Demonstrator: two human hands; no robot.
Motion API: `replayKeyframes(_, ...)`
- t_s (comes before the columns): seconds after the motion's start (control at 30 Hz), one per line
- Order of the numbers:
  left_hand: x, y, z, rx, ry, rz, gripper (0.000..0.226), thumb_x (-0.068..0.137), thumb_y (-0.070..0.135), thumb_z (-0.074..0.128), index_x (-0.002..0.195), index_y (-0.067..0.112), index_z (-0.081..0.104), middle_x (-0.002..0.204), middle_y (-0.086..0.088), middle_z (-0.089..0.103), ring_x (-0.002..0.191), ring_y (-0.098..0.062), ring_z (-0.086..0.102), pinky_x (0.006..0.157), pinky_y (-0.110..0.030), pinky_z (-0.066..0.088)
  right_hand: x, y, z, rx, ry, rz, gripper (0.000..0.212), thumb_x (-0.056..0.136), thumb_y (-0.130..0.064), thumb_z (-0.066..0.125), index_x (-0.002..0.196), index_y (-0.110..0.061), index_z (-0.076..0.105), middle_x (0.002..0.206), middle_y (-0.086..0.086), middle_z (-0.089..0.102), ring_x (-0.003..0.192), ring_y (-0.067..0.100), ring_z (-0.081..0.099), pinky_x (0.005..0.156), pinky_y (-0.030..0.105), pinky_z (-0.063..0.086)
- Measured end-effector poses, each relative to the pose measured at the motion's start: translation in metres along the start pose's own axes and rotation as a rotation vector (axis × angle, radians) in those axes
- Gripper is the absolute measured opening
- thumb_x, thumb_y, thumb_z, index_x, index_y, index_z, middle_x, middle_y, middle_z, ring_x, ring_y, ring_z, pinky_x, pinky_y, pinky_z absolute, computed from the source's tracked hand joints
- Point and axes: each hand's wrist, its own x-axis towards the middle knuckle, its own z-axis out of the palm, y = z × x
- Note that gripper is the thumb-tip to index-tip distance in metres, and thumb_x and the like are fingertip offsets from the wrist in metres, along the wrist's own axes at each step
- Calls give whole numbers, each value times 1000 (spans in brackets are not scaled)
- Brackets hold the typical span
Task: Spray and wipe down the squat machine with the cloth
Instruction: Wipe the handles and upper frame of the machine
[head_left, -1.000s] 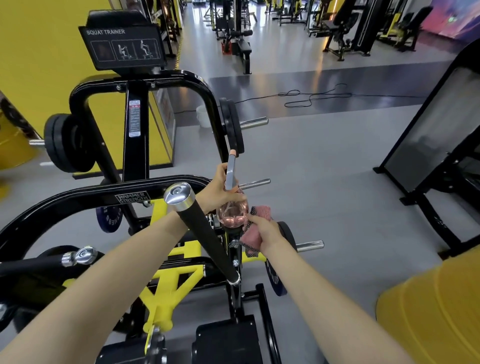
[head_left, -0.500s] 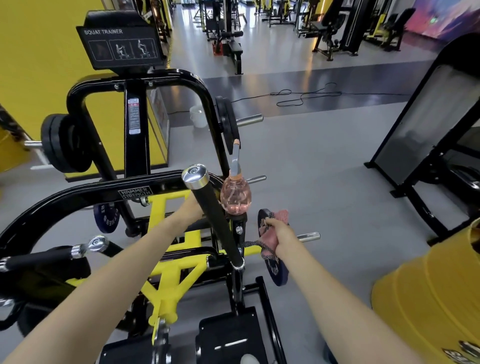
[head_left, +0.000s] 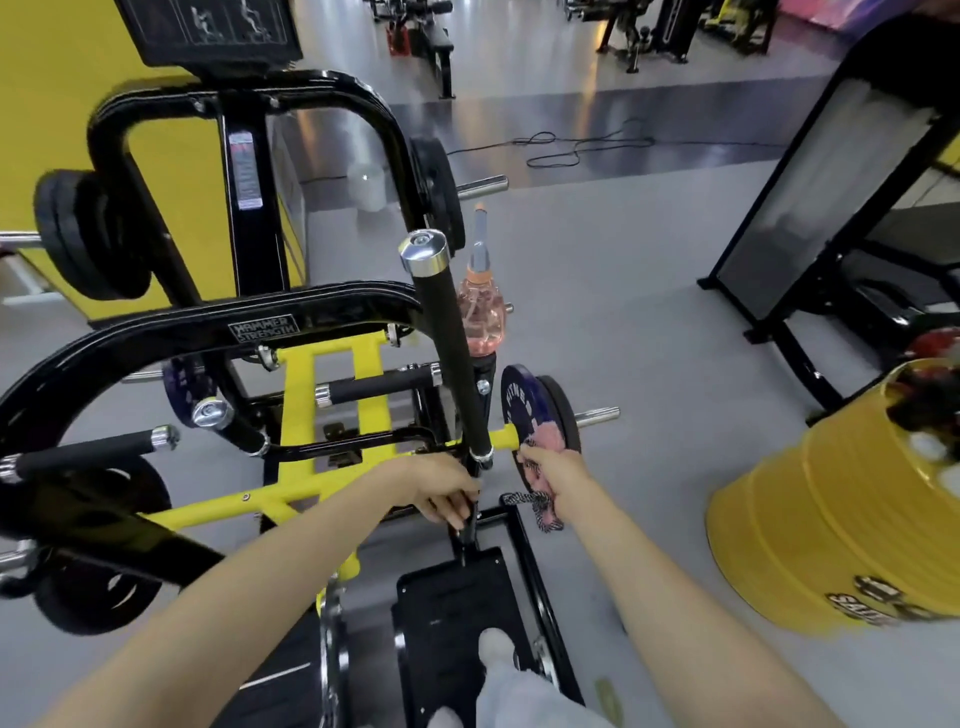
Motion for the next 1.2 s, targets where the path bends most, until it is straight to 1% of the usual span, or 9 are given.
replayKeyframes(0.23,7,23,41,-306,132,271,26,95,50,47,96,28,61,101,3,64,95,-13,62,77,-28,49,-25,13,-10,-344,-158,-41,20,85,-28,69,80,-10,61,51,3,52,38,10,39,39,20,31)
replayKeyframes(0.37,16,25,52,-347,193,343,25,91,33,62,98,9,63,93,-3,65,85,-13,62,70,-24,52,-35,9,-8,-377,-465,100,12,86,-18,67,90,-7,65,69,11,65,56,19,60,64,39,47)
replayKeyframes(0.5,20,23,51,-375,440,396,17,94,23,57,85,10,50,78,-1,52,76,-13,48,66,-26,39,-46,0,-16,-337,-677,231,20,88,-26,67,97,-9,60,85,15,71,71,21,69,44,21,43)
replayKeyframes(0.57,19,21,46,-488,504,368,17,94,24,58,86,10,53,84,-2,57,82,-15,52,71,-26,42,-47,-2,-18,-394,-675,209,22,86,-27,70,94,-9,61,81,11,69,66,16,65,52,25,52)
replayKeyframes(0.67,11,12,42,-746,377,321,23,88,25,68,100,7,61,102,-9,65,93,-20,61,87,-37,50,-50,-5,-14,-485,-647,147,14,87,-25,69,88,-13,61,82,0,68,44,4,41,48,19,45)
replayKeyframes(0.77,-4,-2,38,-1038,311,365,40,83,22,72,115,2,59,111,-11,65,98,-23,62,76,-34,54,-56,-7,-3,-469,-679,90,12,91,-25,64,92,-14,59,85,-1,68,38,2,36,44,16,41)
replayKeyframes(0.97,-38,-21,29,-1059,252,404,44,95,43,53,113,5,64,105,-11,68,83,-20,60,73,-30,46,-73,-26,33,-471,-649,-50,19,90,-28,66,94,-10,62,57,-7,63,38,4,36,54,17,43)
replayKeyframes(1.1,-62,-7,20,-1038,587,451,32,97,23,53,121,2,57,110,-12,67,88,-20,65,68,-23,53,-83,-41,47,-511,-681,-100,48,83,-41,71,110,-3,62,76,3,60,45,9,46,64,28,52)
replayKeyframes(1.2,-83,10,2,-917,957,491,18,99,23,50,114,14,53,112,-9,62,98,-22,61,73,-28,52,-91,-56,47,-590,-731,-235,54,86,-62,53,95,-11,66,82,10,71,72,19,67,73,31,56)
